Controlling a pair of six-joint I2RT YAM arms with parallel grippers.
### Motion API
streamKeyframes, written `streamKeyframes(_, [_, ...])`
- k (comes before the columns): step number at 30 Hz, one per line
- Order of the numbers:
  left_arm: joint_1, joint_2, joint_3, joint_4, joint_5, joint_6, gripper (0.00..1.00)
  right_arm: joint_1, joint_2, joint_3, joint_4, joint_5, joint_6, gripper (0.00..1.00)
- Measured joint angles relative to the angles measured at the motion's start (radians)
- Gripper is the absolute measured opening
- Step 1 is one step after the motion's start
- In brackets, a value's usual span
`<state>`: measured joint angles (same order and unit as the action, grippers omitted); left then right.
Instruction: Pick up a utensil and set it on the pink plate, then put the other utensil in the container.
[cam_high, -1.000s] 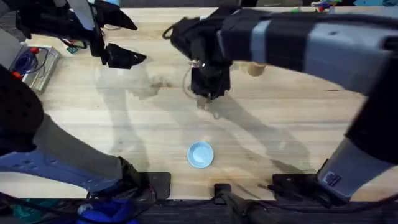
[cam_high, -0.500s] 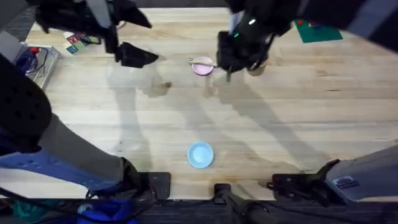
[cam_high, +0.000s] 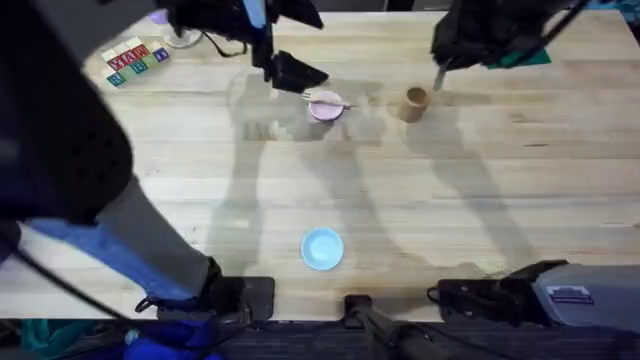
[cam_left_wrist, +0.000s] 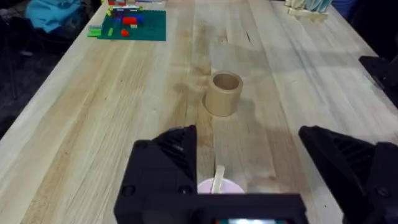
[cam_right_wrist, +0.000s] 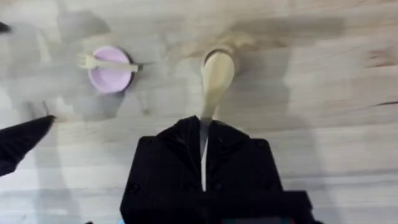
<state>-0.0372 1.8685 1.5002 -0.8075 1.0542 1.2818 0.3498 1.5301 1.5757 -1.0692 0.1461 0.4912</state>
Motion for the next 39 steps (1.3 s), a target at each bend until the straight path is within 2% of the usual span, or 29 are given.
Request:
streamKeyframes(4, [-0.003,0.13,0.0,0.038,0.14,-0.031,0.993,-0.022,-0.06,0.0,0.026,0.079,-0.066,0.032])
streamKeyframes(9, [-0.003,0.179,0.0,0.038,0.272,-0.035,0.993,-0.031,-0.067,0.0,0.029,0.194,-0.095,0.032])
streamKeyframes(11, [-0.003,0.189,0.0,0.038,0.29,-0.035,0.993,-0.047,-0.069,0.0,0.03,0.206,-0.098,0.032])
streamKeyframes(14, [-0.003,0.201,0.0,0.038,0.311,-0.038,0.993,-0.159,-0.075,-0.025,0.089,0.194,-0.104,0.032])
streamKeyframes(16, [-0.003,0.201,0.0,0.038,0.315,-0.038,0.993,-0.264,-0.075,-0.063,0.178,0.111,-0.141,0.032])
streamKeyframes(20, [-0.003,0.201,0.0,0.039,0.315,-0.038,0.993,-0.36,-0.065,-0.074,0.326,-0.028,-0.264,0.032])
streamKeyframes(23, [-0.003,0.201,0.0,0.039,0.315,-0.038,0.993,-0.448,-0.043,-0.075,0.466,-0.27,-0.444,0.032])
streamKeyframes(26, [-0.003,0.201,0.0,0.039,0.314,-0.038,0.993,-0.495,-0.019,-0.075,0.519,-0.451,-0.537,0.032])
streamKeyframes(28, [-0.003,0.201,0.0,0.039,0.314,-0.038,0.993,-0.537,0.031,-0.075,0.579,-0.663,-0.671,0.032])
streamKeyframes(35, [-0.003,0.201,0.0,0.039,0.314,-0.038,0.993,-0.548,0.146,-0.075,0.606,-0.95,-0.912,0.033])
streamKeyframes(39, [-0.003,0.201,0.0,0.038,0.314,-0.038,0.993,-0.551,0.227,-0.075,0.606,-1.153,-1.062,0.033])
